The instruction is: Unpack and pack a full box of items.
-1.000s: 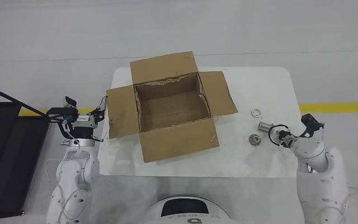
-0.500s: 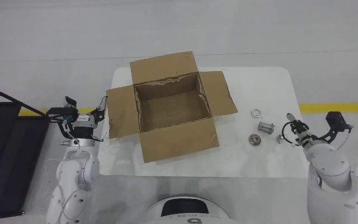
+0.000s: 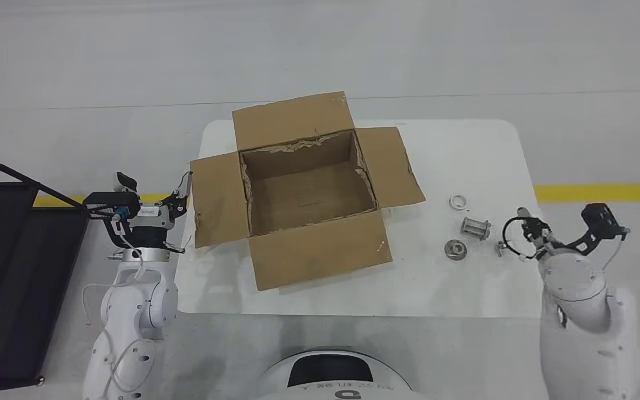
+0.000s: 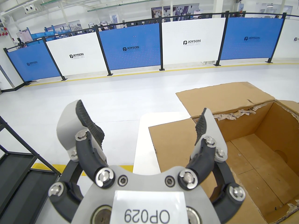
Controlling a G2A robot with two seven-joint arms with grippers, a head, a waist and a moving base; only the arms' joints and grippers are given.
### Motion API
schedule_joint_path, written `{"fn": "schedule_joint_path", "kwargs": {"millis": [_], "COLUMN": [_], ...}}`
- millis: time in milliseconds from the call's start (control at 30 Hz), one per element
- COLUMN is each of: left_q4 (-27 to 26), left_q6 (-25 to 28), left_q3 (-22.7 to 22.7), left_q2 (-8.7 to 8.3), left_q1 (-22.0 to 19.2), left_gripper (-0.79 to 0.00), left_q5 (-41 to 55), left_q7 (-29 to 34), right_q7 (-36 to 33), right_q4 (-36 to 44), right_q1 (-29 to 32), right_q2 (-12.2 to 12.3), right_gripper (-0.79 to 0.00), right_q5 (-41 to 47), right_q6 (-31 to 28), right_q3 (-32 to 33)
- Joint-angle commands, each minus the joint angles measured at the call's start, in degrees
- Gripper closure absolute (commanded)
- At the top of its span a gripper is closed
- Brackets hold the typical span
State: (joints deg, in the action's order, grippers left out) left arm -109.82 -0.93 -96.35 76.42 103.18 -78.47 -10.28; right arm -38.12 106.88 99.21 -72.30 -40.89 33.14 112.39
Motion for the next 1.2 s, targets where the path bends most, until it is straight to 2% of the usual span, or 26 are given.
{"fn": "schedule_joint_path", "kwargs": {"millis": [0,300,400,433,533,567,600,767,933,1100,1167], "left_q4": [0.0,0.0,0.0,0.0,0.0,0.0,0.0,0.0,0.0,0.0,0.0], "left_q6": [0.0,0.0,0.0,0.0,0.0,0.0,0.0,0.0,0.0,0.0,0.0], "left_q3": [0.0,0.0,0.0,0.0,0.0,0.0,0.0,0.0,0.0,0.0,0.0], "left_q2": [0.00,0.00,0.00,0.00,0.00,0.00,0.00,0.00,0.00,0.00,0.00], "left_q1": [0.0,0.0,0.0,0.0,0.0,0.0,0.0,0.0,0.0,0.0,0.0], "left_gripper": [-0.785,-0.785,-0.785,-0.785,-0.785,-0.785,-0.785,-0.785,-0.785,-0.785,-0.785], "left_q5": [0.0,0.0,0.0,0.0,0.0,0.0,0.0,0.0,0.0,0.0,0.0], "left_q7": [0.0,0.0,0.0,0.0,0.0,0.0,0.0,0.0,0.0,0.0,0.0], "right_q7": [-4.8,-12.2,-12.7,-12.9,-13.1,-13.2,-13.4,-13.6,-13.5,-13.5,-13.1], "right_q4": [-3.2,-15.8,-19.5,-20.8,-23.9,-24.7,-25.2,-26.0,-22.4,-14.8,-12.7], "right_q1": [-3.2,-12.5,-14.6,-15.2,-17.0,-17.5,-17.9,-18.7,-17.2,-11.7,-9.9], "right_q2": [0.5,1.6,1.8,1.9,2.0,2.1,2.1,2.3,2.4,2.4,2.3], "right_gripper": [-0.785,-0.785,-0.677,-0.616,-0.548,-0.489,-0.385,-0.289,-0.289,-0.351,-0.348], "right_q5": [-2.3,-10.2,-11.4,-11.8,-12.6,-12.8,-12.9,-13.0,-10.6,-7.0,-6.5], "right_q6": [1.6,7.3,8.5,8.6,8.8,8.9,8.8,8.7,8.5,7.8,7.6], "right_q3": [-0.2,-4.8,-5.3,-5.5,-5.9,-6.1,-6.1,-6.1,-4.1,0.1,0.3]}}
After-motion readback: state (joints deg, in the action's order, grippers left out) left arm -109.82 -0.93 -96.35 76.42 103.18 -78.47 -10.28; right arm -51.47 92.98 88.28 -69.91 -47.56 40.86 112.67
